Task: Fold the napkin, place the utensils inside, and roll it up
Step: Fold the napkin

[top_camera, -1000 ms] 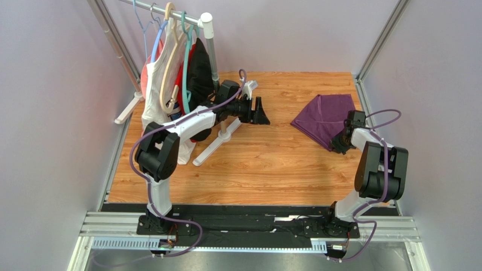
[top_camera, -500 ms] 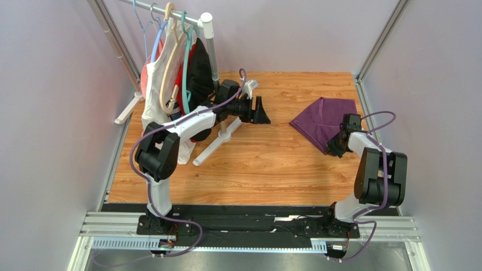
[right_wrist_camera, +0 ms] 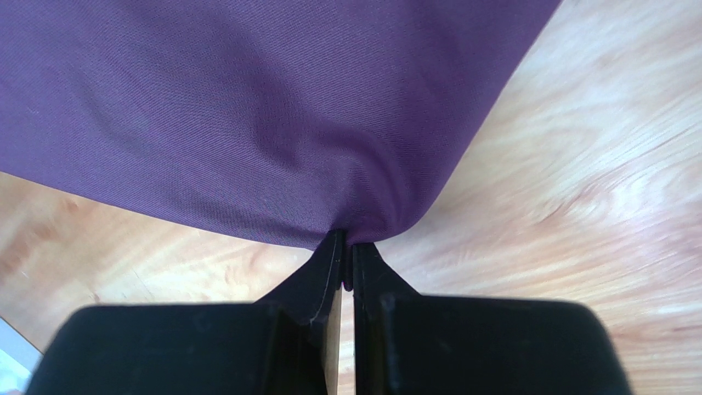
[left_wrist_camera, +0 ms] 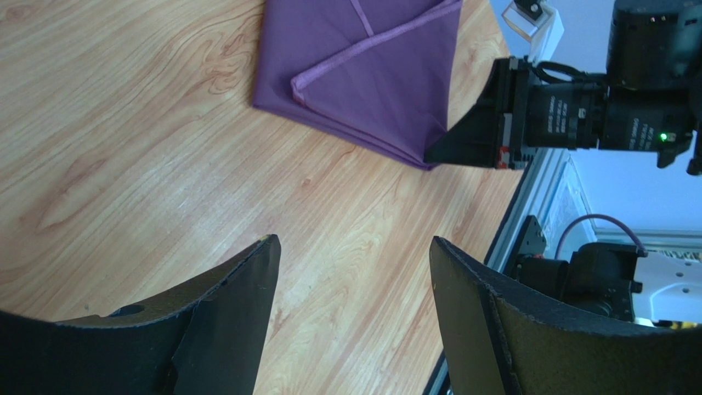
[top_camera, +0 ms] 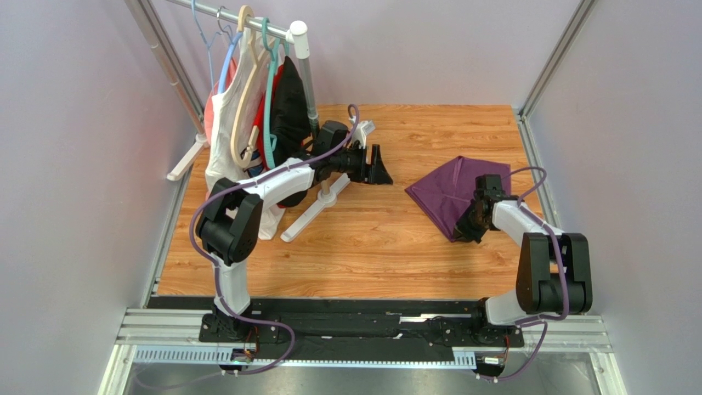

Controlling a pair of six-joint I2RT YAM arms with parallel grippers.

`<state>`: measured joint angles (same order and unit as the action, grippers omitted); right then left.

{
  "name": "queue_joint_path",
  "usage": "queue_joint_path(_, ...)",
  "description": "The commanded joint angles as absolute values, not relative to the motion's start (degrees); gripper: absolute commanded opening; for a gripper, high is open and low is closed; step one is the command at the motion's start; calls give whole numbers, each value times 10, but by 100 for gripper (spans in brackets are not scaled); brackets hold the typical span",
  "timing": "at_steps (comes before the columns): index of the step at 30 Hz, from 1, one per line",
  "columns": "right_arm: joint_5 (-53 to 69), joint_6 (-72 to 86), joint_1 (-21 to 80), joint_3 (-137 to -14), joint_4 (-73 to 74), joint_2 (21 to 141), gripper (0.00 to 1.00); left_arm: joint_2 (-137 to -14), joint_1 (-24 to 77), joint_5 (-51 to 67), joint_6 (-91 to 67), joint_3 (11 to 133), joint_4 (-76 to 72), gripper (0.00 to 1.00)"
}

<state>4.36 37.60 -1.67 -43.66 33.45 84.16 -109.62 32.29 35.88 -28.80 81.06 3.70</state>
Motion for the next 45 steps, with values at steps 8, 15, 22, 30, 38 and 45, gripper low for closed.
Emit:
queue_joint_path(8,68,373,96,-369,363,801,0,-1037,330,328,-292,711,-35,76)
queue_joint_path(15,56,402,184,-332,368,750,0,-978,331,288,-288,627,-61,76)
queue_joint_path(22,39,455,249,-299,370,675,0,-885,351,229,-289,502,-110,76)
queue_joint_path(30,6,498,318,-258,360,600,14,-802,418,139,-296,354,-187,76)
queue_joint_path(38,-31,494,332,-262,390,465,63,-800,419,104,-315,316,-224,77)
queue_joint_path(45,-52,503,334,-251,433,378,64,-825,419,109,-338,308,-288,78)
